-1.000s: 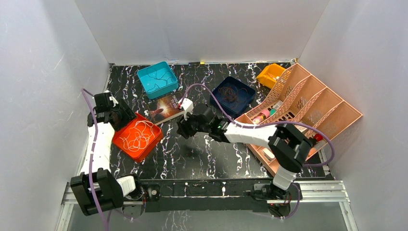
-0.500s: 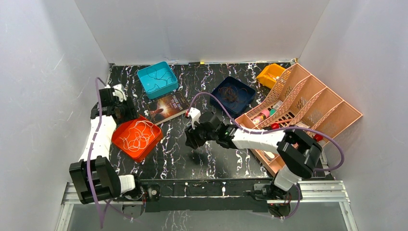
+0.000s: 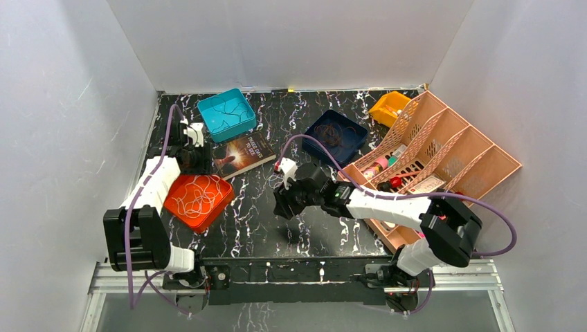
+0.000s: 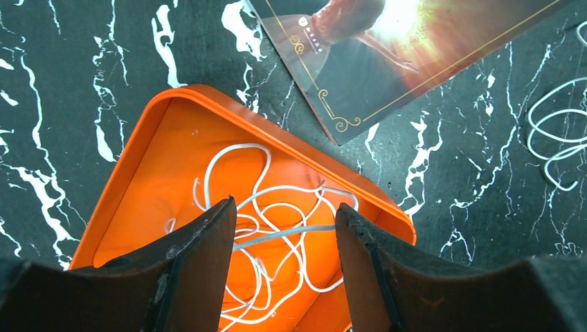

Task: Untangle the cables

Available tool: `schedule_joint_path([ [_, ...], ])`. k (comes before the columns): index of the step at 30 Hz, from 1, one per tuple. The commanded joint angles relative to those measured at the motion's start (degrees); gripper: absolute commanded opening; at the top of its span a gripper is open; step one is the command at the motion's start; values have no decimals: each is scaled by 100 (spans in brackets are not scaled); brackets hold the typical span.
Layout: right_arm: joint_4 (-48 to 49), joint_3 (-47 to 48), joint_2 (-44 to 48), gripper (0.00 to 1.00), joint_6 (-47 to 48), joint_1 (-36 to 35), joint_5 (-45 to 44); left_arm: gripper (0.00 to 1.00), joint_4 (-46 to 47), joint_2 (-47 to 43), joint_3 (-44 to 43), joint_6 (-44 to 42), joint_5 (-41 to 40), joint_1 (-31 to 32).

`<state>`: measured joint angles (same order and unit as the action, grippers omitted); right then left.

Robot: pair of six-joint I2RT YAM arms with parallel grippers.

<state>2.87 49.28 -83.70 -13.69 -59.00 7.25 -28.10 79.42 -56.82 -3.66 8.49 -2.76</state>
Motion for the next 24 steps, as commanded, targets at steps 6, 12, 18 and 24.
schedule_joint_path([
  [6,27,15,41,58,-5,-21,148,50,-167,-128,-160,-40,-65,-12],
  [12,53,45,-50,58,5,-19,225,43,-350,-173,-48,425,-454,-11],
  [18,108,46,-126,58,-37,-22,330,34,-449,-132,88,742,-925,-13],
  [24,108,56,-141,58,-40,-22,330,32,-440,43,240,935,-1276,-12],
])
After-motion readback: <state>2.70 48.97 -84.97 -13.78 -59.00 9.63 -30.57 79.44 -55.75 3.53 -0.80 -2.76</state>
